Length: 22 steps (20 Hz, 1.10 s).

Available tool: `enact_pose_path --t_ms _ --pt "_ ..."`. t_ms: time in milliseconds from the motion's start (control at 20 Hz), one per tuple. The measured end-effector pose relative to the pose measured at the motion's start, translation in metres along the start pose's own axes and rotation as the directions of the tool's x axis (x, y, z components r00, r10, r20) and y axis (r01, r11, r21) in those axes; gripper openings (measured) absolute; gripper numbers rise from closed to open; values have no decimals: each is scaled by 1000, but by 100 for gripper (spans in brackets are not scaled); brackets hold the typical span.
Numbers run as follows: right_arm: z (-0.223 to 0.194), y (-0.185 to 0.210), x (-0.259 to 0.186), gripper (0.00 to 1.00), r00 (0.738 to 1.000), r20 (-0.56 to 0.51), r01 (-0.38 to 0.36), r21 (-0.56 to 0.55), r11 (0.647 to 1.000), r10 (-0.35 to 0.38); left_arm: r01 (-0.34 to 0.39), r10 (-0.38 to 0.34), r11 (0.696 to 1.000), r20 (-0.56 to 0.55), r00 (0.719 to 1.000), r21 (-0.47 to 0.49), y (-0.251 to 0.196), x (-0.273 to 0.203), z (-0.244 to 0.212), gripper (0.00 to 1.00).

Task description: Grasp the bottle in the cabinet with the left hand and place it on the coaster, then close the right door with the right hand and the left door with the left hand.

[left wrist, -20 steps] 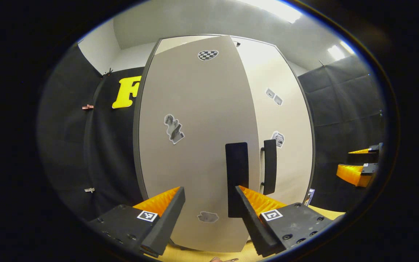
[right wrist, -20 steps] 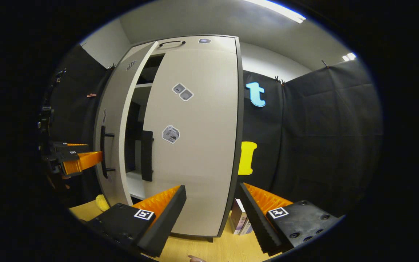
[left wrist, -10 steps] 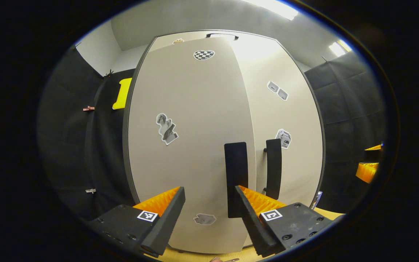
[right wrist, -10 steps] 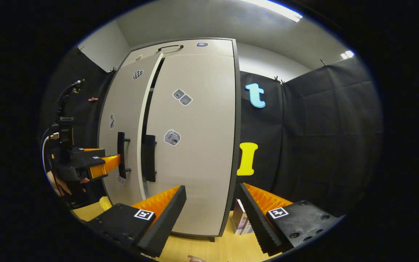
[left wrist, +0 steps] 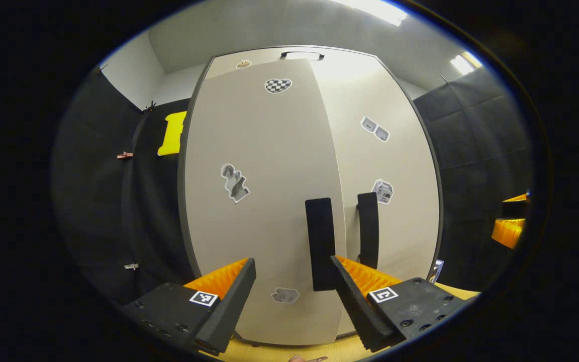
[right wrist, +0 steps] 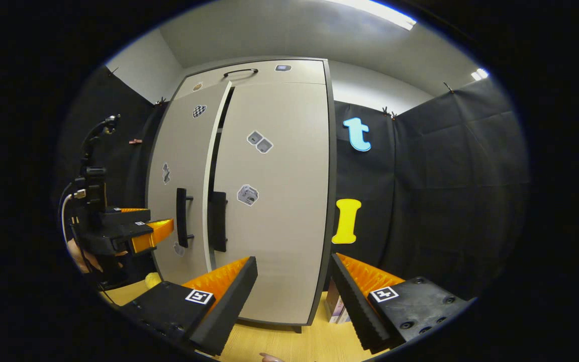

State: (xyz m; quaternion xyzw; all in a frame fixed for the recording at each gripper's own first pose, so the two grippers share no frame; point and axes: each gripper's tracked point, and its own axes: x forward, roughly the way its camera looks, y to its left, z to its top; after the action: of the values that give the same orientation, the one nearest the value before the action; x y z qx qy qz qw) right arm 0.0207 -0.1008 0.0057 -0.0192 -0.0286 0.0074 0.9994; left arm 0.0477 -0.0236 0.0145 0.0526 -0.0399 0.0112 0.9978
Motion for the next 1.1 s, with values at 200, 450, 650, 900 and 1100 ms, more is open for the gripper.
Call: enact_pose_path --t_ms 200,450,650,900,1100 --pt "3 20 1 97 999 1 -41 2 999 41 -4 5 1000 31 1000 -23 10 -34 18 93" --pt "5 42 -1 97 997 2 -77 1 997 77 -7 9 999 50 999 -47 19 -66 31 93" --pt "10 55 -2 97 995 12 -94 9 996 94 -14 16 999 54 998 -48 25 -76 33 94" --pt "11 63 -5 97 995 8 -99 -4 995 99 -16 19 997 43 999 -71 32 -78 28 94" --pt "12 63 -5 97 996 6 -91 -6 996 91 0 4 997 50 999 -77 31 -77 28 94"
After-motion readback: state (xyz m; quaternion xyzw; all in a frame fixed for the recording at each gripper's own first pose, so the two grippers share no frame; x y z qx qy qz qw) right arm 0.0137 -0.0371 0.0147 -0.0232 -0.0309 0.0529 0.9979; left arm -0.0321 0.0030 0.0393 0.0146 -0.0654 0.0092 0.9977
